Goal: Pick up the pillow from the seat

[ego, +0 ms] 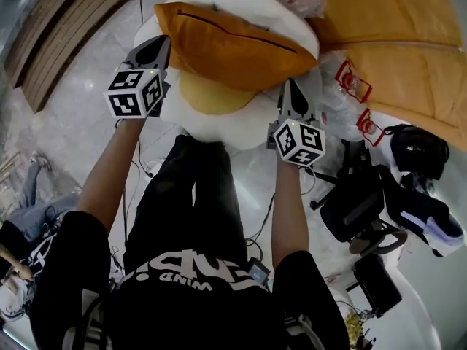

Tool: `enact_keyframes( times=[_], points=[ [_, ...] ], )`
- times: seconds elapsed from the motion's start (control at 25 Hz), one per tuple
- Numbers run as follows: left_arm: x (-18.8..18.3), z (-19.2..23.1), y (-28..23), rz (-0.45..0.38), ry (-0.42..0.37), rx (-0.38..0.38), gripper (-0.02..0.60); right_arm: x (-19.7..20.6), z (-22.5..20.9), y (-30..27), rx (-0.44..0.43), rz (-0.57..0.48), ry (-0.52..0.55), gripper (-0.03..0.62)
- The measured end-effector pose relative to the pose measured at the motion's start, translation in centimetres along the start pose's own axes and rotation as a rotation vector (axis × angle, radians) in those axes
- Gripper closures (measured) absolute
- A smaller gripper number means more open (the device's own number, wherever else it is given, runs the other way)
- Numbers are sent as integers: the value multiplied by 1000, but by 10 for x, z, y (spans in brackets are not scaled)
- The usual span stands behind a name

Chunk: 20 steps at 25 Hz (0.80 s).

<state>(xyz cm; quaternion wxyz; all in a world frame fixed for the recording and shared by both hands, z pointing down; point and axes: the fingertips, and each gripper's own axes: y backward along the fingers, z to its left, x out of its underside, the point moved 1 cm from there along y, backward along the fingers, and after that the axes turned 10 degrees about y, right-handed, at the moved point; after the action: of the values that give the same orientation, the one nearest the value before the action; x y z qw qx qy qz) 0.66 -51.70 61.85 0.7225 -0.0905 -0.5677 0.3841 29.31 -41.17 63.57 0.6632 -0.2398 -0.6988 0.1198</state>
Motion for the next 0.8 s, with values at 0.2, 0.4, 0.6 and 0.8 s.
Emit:
enact_keyframes(
  times=[0.2,0.4,0.6,0.8],
  points=[
    [14,32,-52,89,29,-71,572,37,-33,-38,59,82,-76,572],
    [23,49,-76,111,85,-103,491,48,-62,-60,87,113,-91,571],
    [43,83,-92,78,162,-212,239,80,-107,-76,195,182,-240,229],
    [75,86,-113,139,226,-194,216,115,-130,-87,195,233,-309,229]
  ],
)
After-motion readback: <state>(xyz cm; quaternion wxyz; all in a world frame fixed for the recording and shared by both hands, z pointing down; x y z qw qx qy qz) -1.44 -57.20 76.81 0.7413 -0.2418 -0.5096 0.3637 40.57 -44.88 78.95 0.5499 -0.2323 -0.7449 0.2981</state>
